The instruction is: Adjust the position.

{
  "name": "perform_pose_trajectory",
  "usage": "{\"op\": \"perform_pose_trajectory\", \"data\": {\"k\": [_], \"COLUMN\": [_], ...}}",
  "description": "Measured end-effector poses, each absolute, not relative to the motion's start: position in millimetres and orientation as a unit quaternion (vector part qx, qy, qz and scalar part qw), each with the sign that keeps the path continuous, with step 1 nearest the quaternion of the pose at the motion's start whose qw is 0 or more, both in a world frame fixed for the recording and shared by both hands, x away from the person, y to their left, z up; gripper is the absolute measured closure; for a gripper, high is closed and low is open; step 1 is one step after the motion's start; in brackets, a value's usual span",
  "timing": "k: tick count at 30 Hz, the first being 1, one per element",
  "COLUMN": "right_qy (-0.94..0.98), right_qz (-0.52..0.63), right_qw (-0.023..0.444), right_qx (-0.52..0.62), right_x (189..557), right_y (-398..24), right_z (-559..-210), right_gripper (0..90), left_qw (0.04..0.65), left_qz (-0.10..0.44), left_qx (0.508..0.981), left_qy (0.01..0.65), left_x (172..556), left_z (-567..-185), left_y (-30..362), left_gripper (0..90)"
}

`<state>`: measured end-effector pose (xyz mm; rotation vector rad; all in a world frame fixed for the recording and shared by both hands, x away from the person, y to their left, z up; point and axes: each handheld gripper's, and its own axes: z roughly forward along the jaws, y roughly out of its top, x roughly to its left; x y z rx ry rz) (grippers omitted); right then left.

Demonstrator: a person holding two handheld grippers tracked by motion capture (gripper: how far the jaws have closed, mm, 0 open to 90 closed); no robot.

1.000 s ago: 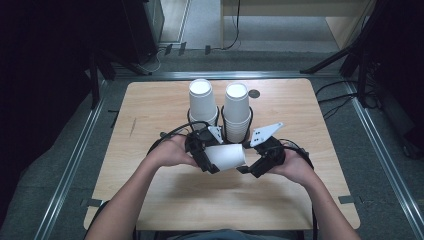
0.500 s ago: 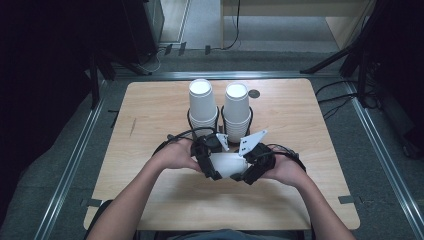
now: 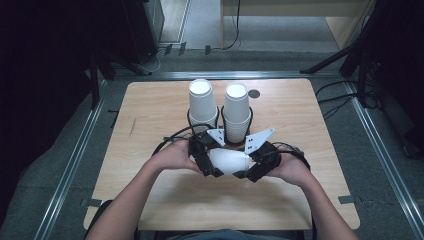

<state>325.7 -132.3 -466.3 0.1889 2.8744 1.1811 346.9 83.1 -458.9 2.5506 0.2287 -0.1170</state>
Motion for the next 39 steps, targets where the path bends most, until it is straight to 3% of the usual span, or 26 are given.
{"op": "perform_pose_trajectory", "data": {"k": [9, 23, 27, 39], "right_qy": [0.909, 0.882, 0.872, 0.867], "right_qz": [0.41, 0.465, 0.483, 0.489], "right_qw": [0.011, -0.002, -0.015, -0.03], "right_qx": [0.073, 0.078, 0.081, 0.093], "right_x": [328, 329, 331, 333], "right_y": [-140, -147, -149, -149], "right_z": [-459, -448, -447, -450], "right_gripper": [23.3, 23.2, 23.2, 23.2], "left_qw": [0.337, 0.413, 0.448, 0.44], "left_qz": [-0.035, -0.067, -0.075, -0.087], "left_qx": [0.937, 0.902, 0.885, 0.888], "left_qy": [0.086, 0.102, 0.104, 0.105], "left_x": [347, 347, 346, 350], "left_z": [-455, -452, -448, -447], "left_y": [94, 104, 108, 110], "left_gripper": [0.0, 0.1, 6.2, 12.8]}}
